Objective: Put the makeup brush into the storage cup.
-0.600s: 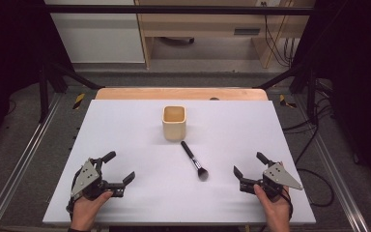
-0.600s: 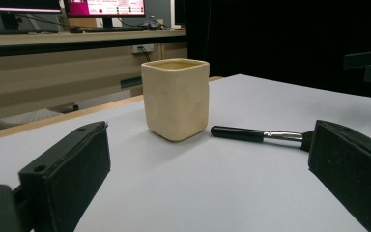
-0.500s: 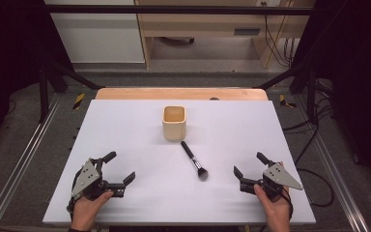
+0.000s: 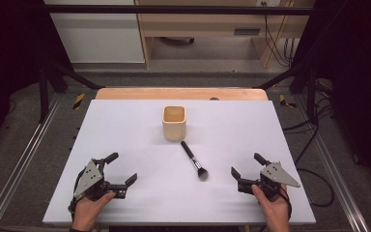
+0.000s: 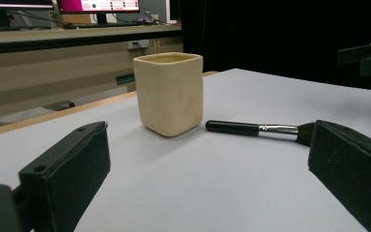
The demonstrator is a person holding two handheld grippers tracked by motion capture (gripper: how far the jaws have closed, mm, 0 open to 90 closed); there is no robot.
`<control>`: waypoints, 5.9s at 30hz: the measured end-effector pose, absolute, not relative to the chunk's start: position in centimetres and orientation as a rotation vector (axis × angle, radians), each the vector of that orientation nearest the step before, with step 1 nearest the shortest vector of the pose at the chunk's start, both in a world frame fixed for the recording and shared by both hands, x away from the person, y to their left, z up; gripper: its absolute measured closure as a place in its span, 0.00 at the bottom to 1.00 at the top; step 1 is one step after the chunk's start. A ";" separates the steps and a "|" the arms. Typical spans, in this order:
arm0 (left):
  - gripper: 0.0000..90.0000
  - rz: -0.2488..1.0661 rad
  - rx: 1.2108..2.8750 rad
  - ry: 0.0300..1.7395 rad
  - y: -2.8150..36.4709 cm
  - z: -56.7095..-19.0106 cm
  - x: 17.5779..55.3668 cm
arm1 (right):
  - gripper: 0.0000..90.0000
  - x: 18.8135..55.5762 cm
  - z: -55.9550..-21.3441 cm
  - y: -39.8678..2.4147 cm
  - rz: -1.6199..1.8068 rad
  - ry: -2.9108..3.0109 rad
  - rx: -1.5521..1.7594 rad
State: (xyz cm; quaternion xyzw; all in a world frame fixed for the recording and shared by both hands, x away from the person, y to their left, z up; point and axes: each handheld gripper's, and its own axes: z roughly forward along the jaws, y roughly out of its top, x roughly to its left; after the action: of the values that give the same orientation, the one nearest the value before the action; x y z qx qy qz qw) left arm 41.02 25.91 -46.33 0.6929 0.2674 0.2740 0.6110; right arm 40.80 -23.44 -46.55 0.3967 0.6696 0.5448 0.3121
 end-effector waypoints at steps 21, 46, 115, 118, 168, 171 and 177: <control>0.01 0.644 1.597 0.629 26.1 -46.4 41.1 | 0.10 42.1 -40.3 -19.8 1.128 2.083 0.964; 0.01 0.643 1.595 0.639 26.3 -46.4 41.3 | 0.07 46.3 -39.0 -15.8 0.883 2.391 1.042; 0.01 0.641 1.590 0.641 26.4 -46.3 41.4 | 0.07 51.8 -42.6 -9.2 0.667 2.525 1.196; 0.01 0.641 1.590 0.641 26.5 -46.3 41.4 | 0.08 52.0 -42.8 -9.0 0.667 2.528 1.203; 0.02 0.640 1.601 0.631 26.3 -46.2 41.4 | 0.76 51.1 -45.1 -7.6 0.638 2.602 1.315; 0.02 0.639 1.597 0.631 26.2 -46.2 41.4 | 0.78 51.1 -45.1 -7.6 0.634 2.599 1.322; 0.02 0.641 1.597 0.627 26.2 -46.1 41.3 | 0.79 51.2 -45.1 -7.7 0.630 2.604 1.307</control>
State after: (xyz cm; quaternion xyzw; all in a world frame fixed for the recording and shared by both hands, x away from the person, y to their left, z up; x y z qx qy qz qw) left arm 41.31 26.20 -46.11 0.6914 0.2716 0.2774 0.6093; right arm 51.20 -7.66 -45.12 0.4371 0.8707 0.2108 0.0801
